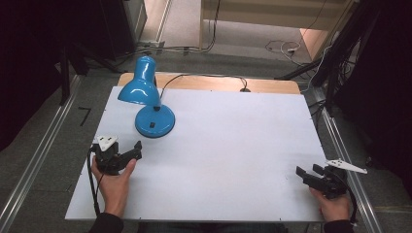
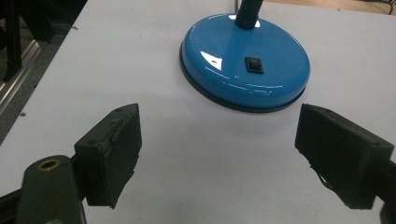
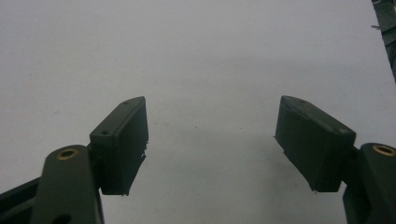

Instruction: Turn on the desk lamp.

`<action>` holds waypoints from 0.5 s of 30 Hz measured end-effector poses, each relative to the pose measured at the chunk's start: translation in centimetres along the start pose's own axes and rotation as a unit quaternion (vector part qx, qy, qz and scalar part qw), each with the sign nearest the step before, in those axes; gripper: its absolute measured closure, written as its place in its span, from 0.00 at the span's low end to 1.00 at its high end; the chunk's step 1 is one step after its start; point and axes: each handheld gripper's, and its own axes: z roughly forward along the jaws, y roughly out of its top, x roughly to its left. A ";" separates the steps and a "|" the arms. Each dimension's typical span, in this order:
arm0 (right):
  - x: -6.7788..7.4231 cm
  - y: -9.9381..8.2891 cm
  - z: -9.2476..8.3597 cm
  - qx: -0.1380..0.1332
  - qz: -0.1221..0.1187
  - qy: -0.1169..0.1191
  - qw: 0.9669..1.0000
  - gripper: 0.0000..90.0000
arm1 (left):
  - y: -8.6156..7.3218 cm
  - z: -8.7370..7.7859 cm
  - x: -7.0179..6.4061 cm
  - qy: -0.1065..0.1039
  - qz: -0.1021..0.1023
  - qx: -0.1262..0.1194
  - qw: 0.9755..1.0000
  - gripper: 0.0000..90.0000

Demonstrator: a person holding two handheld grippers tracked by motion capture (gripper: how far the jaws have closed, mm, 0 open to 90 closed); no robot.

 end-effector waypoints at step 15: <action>0.0 0.0 0.0 0.001 0.000 0.000 1.000 0.27 | 0.3 0.9 -0.2 -0.006 -0.005 0.006 1.000 0.18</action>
